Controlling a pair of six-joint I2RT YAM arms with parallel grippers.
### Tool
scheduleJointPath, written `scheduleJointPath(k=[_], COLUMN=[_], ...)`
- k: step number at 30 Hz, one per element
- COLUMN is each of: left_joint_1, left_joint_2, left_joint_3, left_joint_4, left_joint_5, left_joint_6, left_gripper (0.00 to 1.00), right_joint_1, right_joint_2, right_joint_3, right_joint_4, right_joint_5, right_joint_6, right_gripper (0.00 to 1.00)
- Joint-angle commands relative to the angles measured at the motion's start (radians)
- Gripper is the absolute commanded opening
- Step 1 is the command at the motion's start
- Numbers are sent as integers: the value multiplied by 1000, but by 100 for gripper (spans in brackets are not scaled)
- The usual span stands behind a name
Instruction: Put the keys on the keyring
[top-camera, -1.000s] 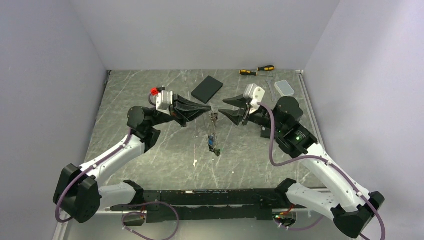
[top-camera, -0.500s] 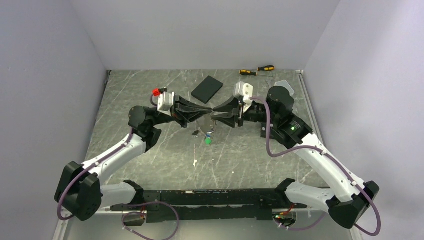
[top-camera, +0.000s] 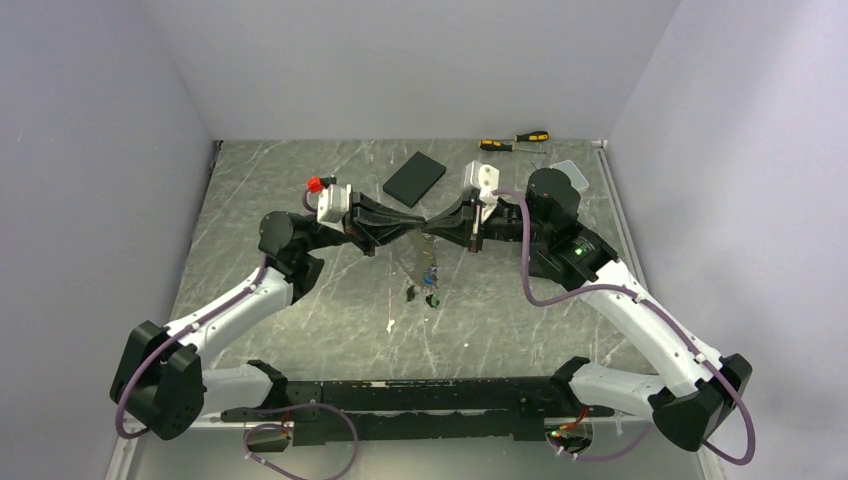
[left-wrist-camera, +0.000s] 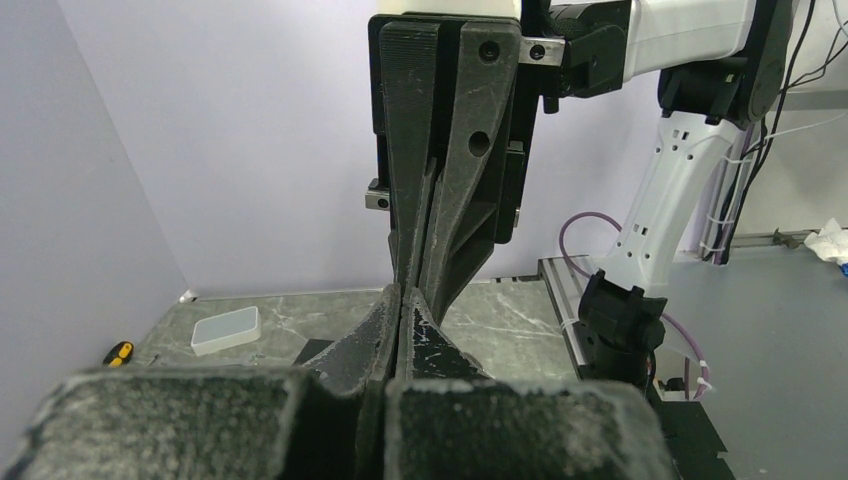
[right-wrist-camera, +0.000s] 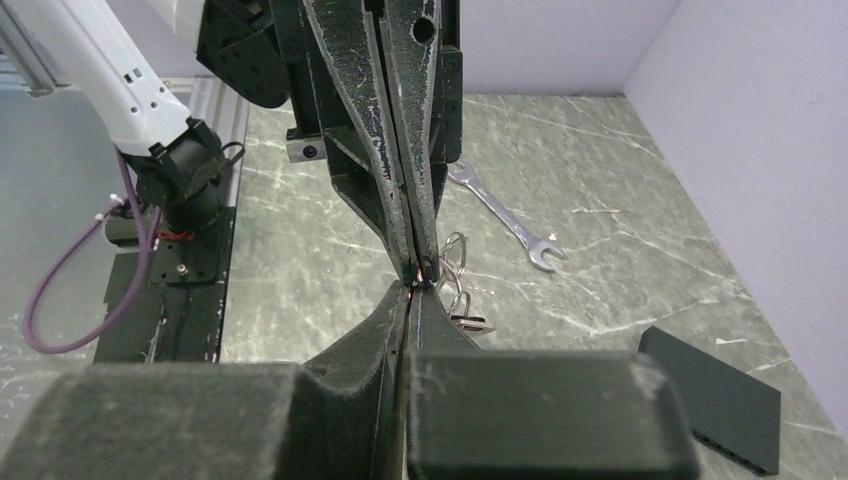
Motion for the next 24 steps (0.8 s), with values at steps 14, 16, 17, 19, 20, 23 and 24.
scheduleJointPath(k=[14,16,17,19,20,23,24], left_joint_1=[2,2,2,2,2,0,0], left_joint_2=[-137,-145,-149,-153,-149,-127,-115], left_joint_3=[-48,-55,-61,-67,-66,-76,-83], left_joint_4=[-319,-369,-389,-434,-461,-484,-471], left_joint_5=[-196,-210,-220,-229,-230,-262,-277], left_joint_6=[233,270,287,338,363,405,406], left_gripper=[100,99,99,100,99,98,96], right_joint_1=[2,2,3,3,3,3,2], right_joint_2=[137,167,176,191,195,200,205], right_joint_3=[166,192,202,214,218,228,233], right_joint_4=[-175,-193,-200,-202,-202,-206,-211], right_joint_5=[347,377,389,406,409,417,422], right_joint_6=[50,92,111,147,161,182,186], right_gripper=[0,0,0,0,0,0,0])
